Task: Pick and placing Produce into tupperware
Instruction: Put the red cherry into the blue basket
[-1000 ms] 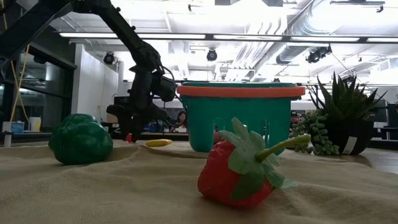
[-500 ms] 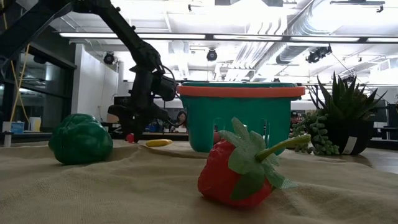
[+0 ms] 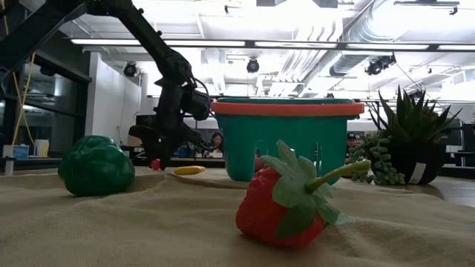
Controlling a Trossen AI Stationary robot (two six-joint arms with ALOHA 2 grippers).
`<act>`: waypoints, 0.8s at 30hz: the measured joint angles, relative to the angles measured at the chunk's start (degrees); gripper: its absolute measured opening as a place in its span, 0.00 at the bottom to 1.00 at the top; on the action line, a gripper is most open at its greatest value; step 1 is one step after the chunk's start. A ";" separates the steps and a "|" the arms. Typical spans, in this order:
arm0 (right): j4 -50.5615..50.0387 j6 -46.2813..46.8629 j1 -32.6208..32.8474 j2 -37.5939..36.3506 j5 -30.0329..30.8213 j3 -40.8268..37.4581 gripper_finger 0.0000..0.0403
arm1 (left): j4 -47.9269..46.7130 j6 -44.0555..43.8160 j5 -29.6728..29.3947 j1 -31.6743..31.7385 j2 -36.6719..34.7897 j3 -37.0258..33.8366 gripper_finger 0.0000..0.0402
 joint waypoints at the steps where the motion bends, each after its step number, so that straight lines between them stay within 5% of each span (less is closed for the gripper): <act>1: -0.13 0.00 -0.02 0.00 0.00 0.00 0.22 | 0.02 -0.18 0.00 0.00 0.00 0.00 0.38; 24: -0.35 -0.02 -0.01 0.00 0.02 0.00 0.22 | -0.88 -0.53 0.18 0.00 0.00 0.04 0.38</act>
